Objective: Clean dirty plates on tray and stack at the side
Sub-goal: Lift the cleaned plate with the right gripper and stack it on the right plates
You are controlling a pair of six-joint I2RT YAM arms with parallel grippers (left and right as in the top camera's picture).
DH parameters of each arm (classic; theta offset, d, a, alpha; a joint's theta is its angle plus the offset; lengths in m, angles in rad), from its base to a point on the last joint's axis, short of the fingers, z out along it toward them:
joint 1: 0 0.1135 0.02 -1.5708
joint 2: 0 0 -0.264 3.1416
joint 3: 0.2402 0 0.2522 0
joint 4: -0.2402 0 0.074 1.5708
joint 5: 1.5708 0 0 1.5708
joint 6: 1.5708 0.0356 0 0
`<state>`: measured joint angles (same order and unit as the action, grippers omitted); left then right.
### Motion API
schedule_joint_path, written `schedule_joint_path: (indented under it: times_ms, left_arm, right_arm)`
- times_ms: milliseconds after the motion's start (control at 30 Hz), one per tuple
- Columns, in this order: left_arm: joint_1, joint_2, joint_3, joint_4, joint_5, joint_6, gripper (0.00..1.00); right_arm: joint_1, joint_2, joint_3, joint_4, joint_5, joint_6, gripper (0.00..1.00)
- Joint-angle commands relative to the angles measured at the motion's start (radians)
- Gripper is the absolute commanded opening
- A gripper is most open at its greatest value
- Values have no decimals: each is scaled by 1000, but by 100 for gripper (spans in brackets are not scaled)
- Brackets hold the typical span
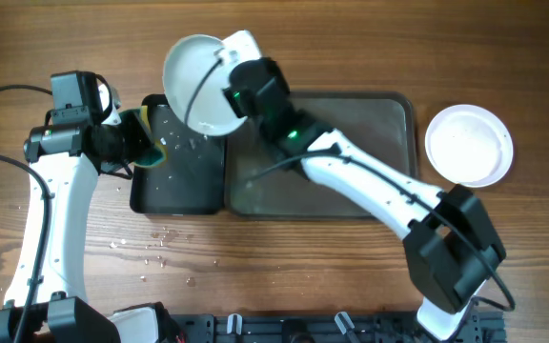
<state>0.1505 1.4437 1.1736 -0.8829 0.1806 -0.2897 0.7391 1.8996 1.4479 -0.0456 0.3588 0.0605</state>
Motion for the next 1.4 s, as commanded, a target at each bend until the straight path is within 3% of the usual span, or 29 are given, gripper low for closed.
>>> schedule_joint_path:
  times_ms: [0, 167, 233, 367, 633, 800, 967, 1133, 1367]
  left_arm:
    - [-3, -2, 3, 3, 8, 17, 4]
    - [-3, -2, 3, 3, 8, 17, 4]
    - [-3, -2, 3, 3, 8, 17, 4]
    - [-3, -2, 3, 3, 8, 17, 4]
    - [-3, -2, 3, 5, 8, 17, 4]
    - [-3, -2, 3, 11, 8, 18, 4]
    - [-3, -2, 3, 11, 8, 18, 4]
    - [-3, -2, 3, 18, 8, 17, 5]
    - [-3, -2, 3, 18, 9, 17, 4]
  right_arm:
    - [-56, -25, 10, -22, -233, 330, 4]
    - [-171, -92, 11, -45, -481, 335, 4]
    - [-244, -165, 11, -135, -568, 335, 4]
    - [-406, -267, 10, -376, -563, 306, 4]
    - [-825, -286, -5, -727, -537, 254, 4]
    - [-1005, -285, -100, -755, -330, 262, 4]
    - [-1130, -285, -256, -679, -269, 392, 4]
    - [-1173, -282, -415, -473, -268, 423, 4]
    - [-1173, -282, -487, -433, -143, 446, 4]
